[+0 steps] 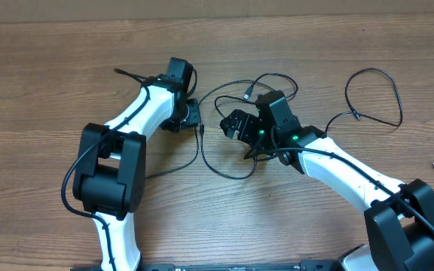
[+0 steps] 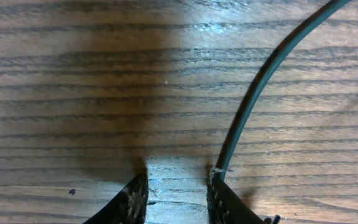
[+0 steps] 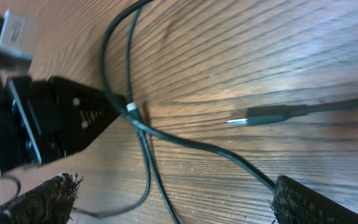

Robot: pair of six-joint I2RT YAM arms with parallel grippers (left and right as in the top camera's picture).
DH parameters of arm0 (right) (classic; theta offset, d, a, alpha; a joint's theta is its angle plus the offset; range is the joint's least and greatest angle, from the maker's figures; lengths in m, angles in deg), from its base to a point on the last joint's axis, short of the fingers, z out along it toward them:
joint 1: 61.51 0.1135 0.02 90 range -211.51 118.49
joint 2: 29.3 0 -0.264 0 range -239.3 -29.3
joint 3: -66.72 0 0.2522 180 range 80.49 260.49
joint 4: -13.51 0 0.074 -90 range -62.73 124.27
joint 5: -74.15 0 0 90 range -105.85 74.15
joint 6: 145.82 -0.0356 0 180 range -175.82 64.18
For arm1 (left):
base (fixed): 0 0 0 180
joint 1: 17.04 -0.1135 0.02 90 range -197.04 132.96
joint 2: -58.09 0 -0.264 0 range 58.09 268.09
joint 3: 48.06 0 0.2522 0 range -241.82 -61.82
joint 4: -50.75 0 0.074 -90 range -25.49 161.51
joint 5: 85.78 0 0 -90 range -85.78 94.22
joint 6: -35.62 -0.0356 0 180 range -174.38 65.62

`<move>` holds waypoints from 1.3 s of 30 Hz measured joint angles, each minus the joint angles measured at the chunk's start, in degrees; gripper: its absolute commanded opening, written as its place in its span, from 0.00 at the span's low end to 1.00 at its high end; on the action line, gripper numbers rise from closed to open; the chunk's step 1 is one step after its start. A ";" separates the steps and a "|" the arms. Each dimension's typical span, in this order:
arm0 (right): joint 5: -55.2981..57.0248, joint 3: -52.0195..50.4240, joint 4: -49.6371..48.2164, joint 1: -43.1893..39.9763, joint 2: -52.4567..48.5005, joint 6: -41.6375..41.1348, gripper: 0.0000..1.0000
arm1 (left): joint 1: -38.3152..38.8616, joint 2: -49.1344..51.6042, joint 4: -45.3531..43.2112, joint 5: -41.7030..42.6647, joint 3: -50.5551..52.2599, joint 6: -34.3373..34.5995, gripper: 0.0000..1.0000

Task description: Untangle cables

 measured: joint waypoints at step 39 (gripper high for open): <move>3.10 0.00 4.39 0.00 0.00 -1.46 1.00 | 1.77 7.76 14.51 -3.06 -13.18 -6.80 0.04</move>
